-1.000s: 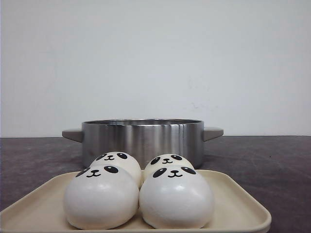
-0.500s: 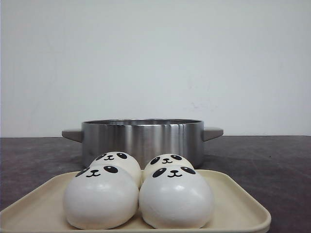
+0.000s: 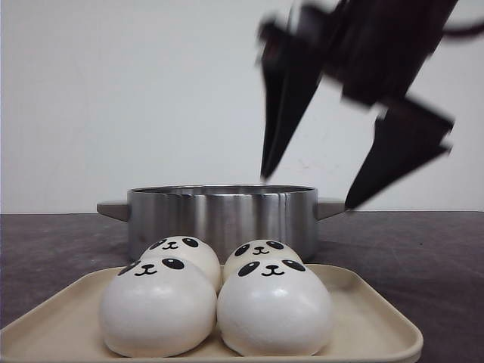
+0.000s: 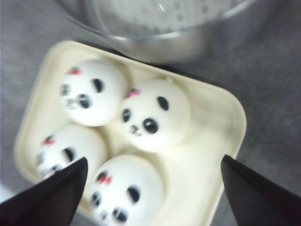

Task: Steam buns
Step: 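Reach the right gripper down and grasp the farthest panda bun, then lift the bun with the right gripper and release it into the pot, then reach the left gripper down and grasp the far panda bun, then carry the bun with the left gripper and release it into the pot, then lower the right gripper and grasp the near panda bun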

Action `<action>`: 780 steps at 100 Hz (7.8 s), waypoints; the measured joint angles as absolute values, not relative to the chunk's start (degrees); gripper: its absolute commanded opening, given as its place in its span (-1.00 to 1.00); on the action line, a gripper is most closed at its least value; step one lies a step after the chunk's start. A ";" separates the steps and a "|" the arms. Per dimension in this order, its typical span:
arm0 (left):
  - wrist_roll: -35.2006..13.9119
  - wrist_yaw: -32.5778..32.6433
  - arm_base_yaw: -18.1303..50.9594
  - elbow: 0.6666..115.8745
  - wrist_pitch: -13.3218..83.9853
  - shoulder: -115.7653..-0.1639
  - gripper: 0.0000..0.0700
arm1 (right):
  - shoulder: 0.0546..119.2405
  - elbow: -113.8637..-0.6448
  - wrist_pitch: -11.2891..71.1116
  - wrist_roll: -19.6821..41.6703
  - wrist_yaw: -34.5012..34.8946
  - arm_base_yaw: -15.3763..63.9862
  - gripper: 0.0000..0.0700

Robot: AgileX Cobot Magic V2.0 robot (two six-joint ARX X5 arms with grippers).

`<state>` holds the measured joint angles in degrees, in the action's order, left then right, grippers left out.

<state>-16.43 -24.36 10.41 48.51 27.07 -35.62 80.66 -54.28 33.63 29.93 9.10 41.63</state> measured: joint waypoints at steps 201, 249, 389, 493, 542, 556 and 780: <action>-16.05 -23.70 15.25 48.51 26.74 -37.15 0.47 | 92.92 -94.24 32.99 13.10 -4.36 38.00 -0.98; -16.05 -23.70 15.25 48.51 26.76 -37.87 0.47 | 116.20 -94.00 25.54 10.26 -4.69 31.24 -0.98; -20.16 -21.02 28.12 48.51 31.90 -59.61 0.45 | 79.48 -98.32 40.07 10.28 -1.85 40.82 -0.98; -24.75 -5.80 39.90 48.53 18.15 -89.38 -0.97 | 56.01 -98.32 49.95 13.47 -13.76 45.12 -0.98; -24.53 -4.21 42.30 62.39 20.78 -75.59 -0.97 | 55.96 -98.32 49.87 13.76 -13.76 45.12 -0.98; -20.88 1.52 40.93 71.09 19.99 -75.55 -0.97 | 56.01 -98.32 49.47 13.76 -13.76 45.12 -0.98; -9.34 1.56 33.15 83.24 45.63 -60.53 0.47 | 88.60 -94.02 65.73 25.43 -5.87 54.96 -0.98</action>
<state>-9.34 1.56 33.15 83.24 45.63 -60.53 88.60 -94.02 65.73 25.43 -5.87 54.96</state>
